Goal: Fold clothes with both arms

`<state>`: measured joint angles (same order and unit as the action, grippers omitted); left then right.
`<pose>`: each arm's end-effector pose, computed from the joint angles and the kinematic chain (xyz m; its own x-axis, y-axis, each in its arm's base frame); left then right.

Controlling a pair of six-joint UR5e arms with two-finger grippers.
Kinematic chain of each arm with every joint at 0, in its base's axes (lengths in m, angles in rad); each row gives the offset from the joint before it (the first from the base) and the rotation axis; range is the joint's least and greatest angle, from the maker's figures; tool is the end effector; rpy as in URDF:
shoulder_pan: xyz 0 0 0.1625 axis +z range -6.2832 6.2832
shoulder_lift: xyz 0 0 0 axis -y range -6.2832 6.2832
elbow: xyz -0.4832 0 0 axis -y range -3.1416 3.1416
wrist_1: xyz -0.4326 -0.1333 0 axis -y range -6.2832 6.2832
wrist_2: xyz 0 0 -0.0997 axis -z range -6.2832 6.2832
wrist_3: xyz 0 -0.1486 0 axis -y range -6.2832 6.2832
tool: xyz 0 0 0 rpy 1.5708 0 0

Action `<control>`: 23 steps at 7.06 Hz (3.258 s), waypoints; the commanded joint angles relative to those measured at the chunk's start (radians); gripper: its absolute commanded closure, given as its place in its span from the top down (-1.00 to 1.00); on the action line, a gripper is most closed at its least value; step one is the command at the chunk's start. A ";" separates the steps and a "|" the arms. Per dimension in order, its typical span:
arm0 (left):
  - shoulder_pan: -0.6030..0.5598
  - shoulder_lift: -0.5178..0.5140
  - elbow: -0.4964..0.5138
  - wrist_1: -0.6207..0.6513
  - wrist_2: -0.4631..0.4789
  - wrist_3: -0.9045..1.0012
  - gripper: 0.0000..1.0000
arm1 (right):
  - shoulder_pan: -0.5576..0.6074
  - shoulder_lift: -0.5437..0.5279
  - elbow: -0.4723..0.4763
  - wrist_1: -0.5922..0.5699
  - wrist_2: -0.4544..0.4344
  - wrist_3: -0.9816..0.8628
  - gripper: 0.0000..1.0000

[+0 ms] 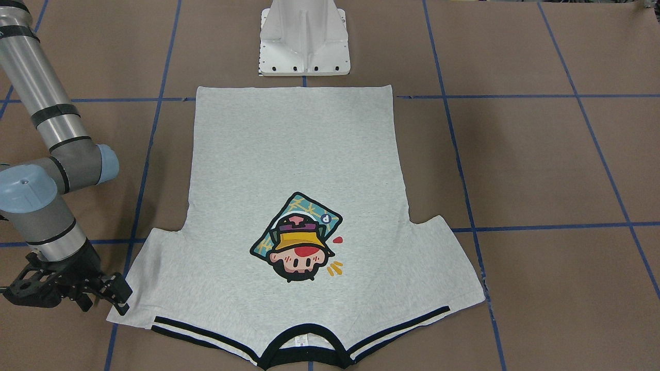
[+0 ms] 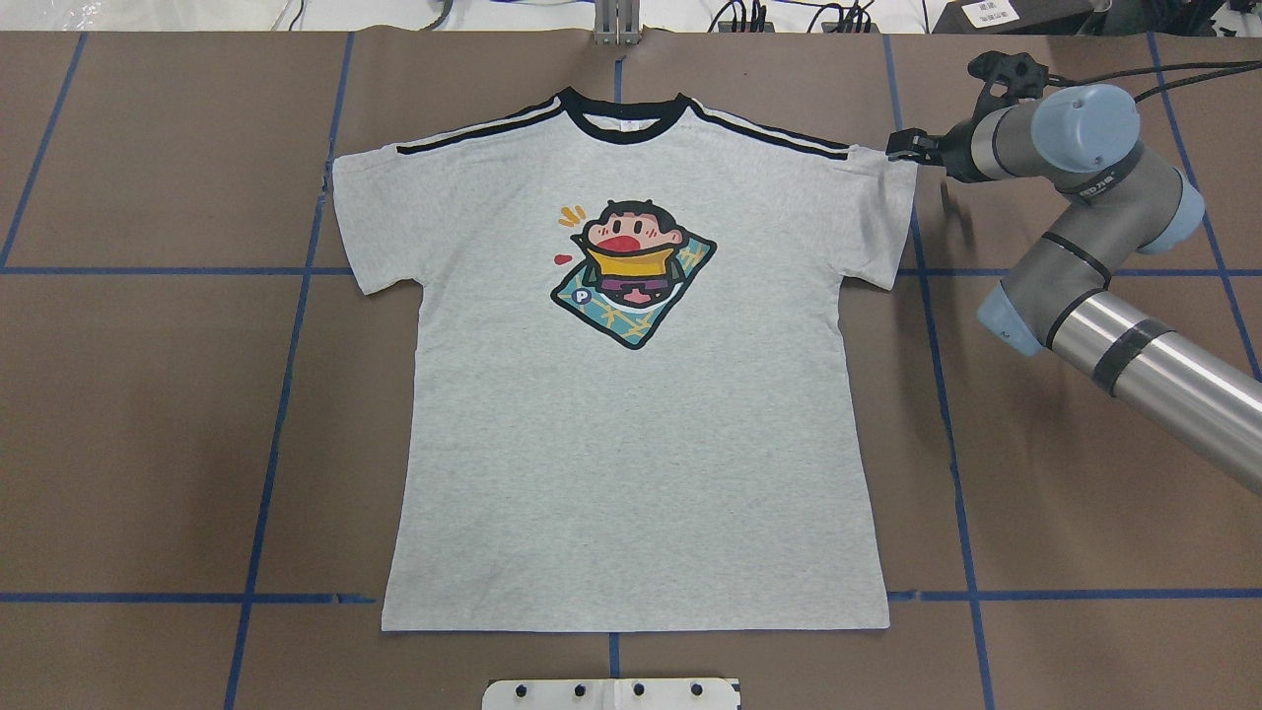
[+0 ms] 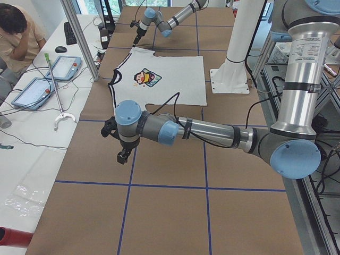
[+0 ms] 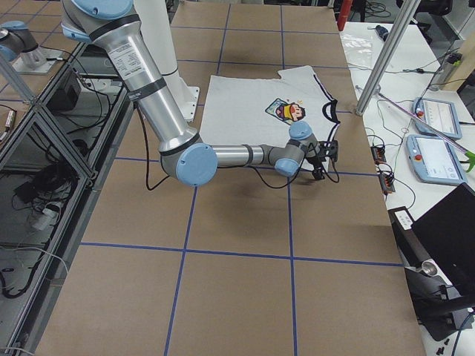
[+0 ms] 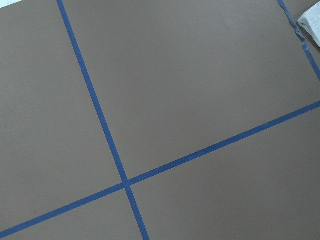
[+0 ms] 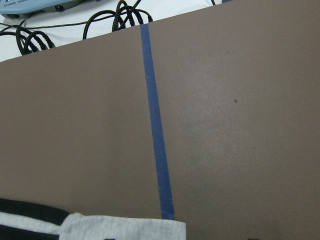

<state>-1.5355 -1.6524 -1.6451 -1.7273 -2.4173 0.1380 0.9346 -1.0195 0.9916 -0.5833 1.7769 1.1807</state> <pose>-0.0011 -0.5923 0.6400 0.6432 0.3819 -0.6637 -0.1232 0.9071 0.4025 -0.4293 -0.7544 0.5880 0.5769 0.1545 0.8021 -0.5064 0.8381 0.2028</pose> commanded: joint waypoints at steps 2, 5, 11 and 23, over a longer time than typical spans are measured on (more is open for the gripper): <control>-0.002 0.000 -0.010 0.000 0.000 -0.001 1.00 | -0.005 0.061 -0.082 -0.001 -0.027 0.000 0.52; -0.002 0.006 -0.019 0.000 0.000 -0.001 1.00 | 0.000 0.053 -0.059 0.000 -0.018 0.008 -1.00; -0.003 0.009 -0.039 0.002 0.000 -0.001 1.00 | -0.038 0.109 0.128 -0.175 0.032 0.184 -1.00; 0.253 -0.114 -0.002 -0.425 0.009 -0.743 0.99 | -0.107 0.109 0.363 -0.403 0.069 0.201 1.00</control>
<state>-1.3552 -1.6934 -1.7219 -2.0137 -2.4300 -0.4223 0.7897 -0.7963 1.1977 -0.9491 1.7182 1.3787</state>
